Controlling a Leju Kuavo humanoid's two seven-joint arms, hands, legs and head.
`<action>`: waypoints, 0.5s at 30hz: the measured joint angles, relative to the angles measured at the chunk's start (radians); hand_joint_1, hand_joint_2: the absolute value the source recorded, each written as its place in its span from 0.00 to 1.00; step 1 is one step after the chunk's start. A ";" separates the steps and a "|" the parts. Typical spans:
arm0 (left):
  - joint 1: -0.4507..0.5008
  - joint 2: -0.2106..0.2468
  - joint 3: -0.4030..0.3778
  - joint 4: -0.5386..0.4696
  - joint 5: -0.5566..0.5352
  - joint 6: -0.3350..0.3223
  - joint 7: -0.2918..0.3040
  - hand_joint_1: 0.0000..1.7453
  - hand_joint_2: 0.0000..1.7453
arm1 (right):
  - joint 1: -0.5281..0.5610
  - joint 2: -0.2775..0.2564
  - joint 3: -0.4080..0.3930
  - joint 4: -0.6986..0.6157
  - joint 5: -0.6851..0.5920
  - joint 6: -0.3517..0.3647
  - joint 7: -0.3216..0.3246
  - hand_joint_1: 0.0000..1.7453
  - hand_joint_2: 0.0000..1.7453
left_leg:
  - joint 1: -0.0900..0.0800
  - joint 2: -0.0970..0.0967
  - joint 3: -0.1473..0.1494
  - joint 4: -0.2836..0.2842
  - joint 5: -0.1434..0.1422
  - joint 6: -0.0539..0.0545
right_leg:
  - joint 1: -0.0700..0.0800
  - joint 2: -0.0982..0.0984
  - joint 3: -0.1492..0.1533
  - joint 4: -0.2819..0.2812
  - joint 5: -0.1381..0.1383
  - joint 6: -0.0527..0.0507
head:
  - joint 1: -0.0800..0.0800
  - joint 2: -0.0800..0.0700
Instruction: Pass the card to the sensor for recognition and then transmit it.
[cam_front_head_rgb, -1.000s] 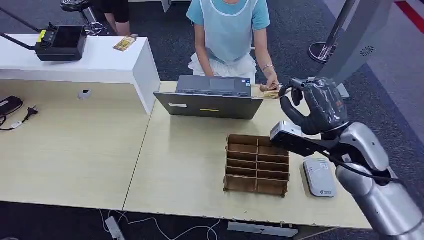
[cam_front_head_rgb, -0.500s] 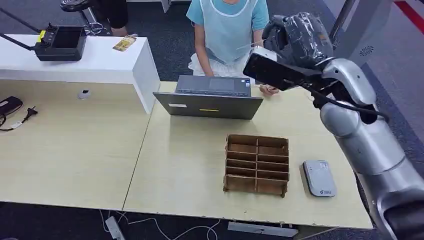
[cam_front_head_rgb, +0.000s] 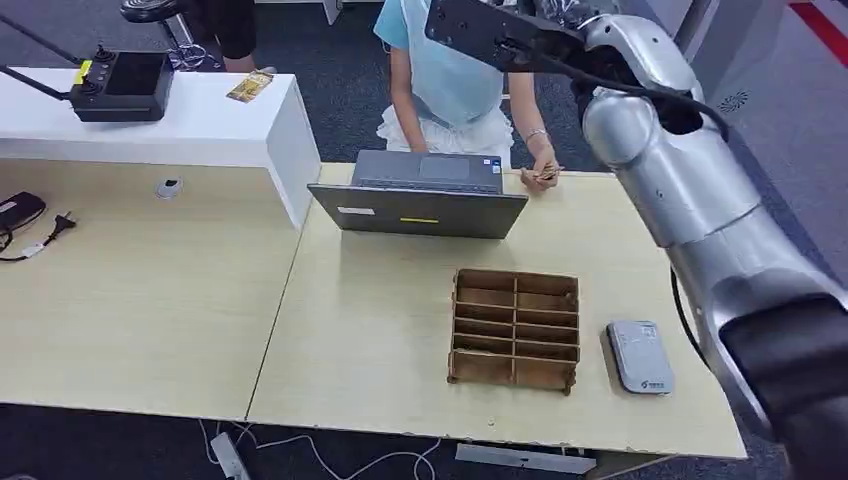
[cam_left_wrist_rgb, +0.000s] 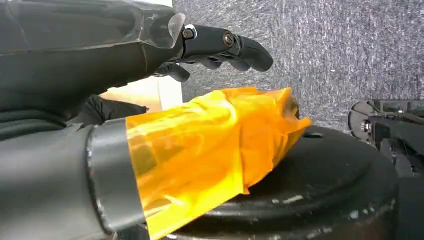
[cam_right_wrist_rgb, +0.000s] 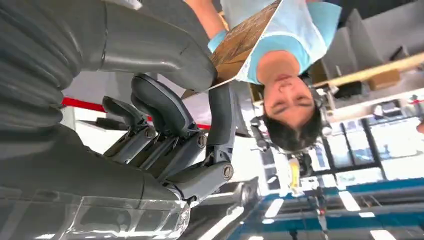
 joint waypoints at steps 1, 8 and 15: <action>0.000 0.000 -0.001 0.000 -0.002 -0.001 0.000 0.00 0.00 | -0.013 0.014 0.003 0.036 0.003 0.004 0.002 1.00 1.00 | 0.000 0.000 0.000 0.000 0.000 0.000 | 0.000 0.000 0.000 0.000 0.000 0.000 | 0.000 0.000; -0.001 0.001 -0.003 0.000 -0.010 -0.003 0.000 0.00 0.00 | -0.052 0.042 0.005 0.121 0.007 0.003 0.013 1.00 1.00 | 0.000 0.000 0.000 0.000 0.000 0.000 | 0.000 0.000 0.000 0.000 0.000 0.000 | 0.000 0.000; -0.002 0.006 -0.031 0.000 -0.036 -0.014 -0.002 0.00 0.00 | -0.135 0.098 0.004 0.380 0.027 -0.019 0.029 1.00 1.00 | 0.000 0.000 0.000 0.000 0.000 0.000 | 0.000 0.000 0.000 0.000 0.000 0.000 | 0.000 0.000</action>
